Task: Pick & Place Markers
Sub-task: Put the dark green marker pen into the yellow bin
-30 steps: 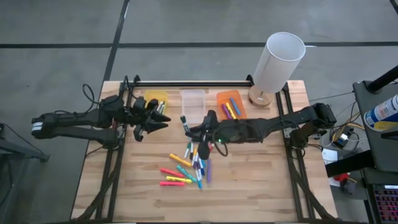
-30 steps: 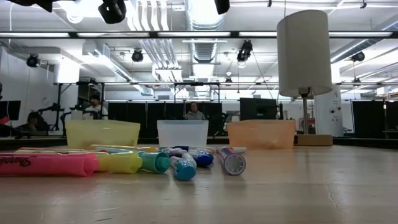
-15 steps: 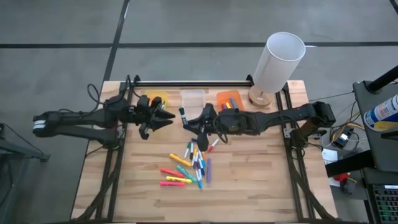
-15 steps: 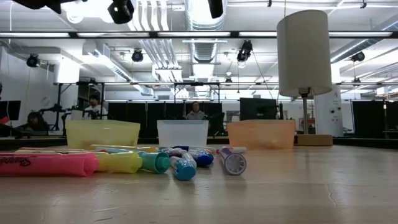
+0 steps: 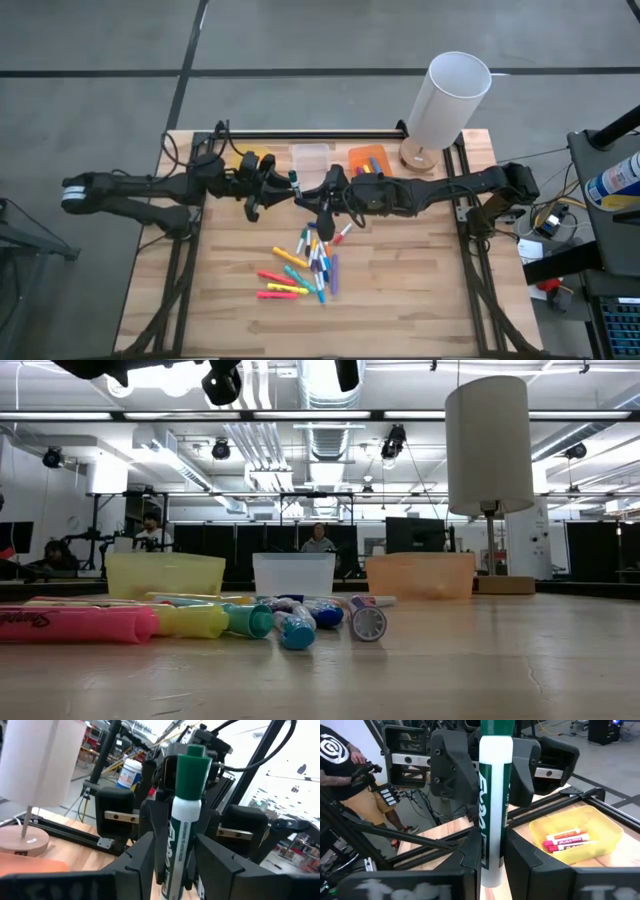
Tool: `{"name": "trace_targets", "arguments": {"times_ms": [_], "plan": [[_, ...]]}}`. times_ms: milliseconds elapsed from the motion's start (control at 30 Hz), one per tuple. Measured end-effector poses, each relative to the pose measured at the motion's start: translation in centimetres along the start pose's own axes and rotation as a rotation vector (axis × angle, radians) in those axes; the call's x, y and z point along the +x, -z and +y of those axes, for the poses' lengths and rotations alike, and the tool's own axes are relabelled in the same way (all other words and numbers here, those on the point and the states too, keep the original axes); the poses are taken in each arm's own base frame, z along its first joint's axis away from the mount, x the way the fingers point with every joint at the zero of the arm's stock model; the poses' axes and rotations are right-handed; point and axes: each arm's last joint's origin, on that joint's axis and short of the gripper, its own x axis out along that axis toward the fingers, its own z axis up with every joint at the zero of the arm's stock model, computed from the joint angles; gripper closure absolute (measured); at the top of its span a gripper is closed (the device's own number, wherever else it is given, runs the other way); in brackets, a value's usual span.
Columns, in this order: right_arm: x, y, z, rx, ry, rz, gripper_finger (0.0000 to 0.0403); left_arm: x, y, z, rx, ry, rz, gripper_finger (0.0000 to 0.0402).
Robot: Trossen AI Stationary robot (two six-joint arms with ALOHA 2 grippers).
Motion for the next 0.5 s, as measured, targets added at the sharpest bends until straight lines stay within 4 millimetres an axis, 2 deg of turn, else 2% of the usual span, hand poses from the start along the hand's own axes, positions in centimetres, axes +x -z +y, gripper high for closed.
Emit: {"name": "trace_targets", "arguments": {"times_ms": [333, 500], "plan": [[0.08, -0.11, -0.29, -0.002, 0.006, -0.002, 0.0353, 0.58, 0.03, 0.01, -0.025, 0.004, 0.013, 0.0276], [0.09, -0.08, -0.34, 0.001, 0.007, 0.002, 0.0344, 0.55, 0.0, -0.01, -0.033, 0.003, 0.011, 0.0318]]}}
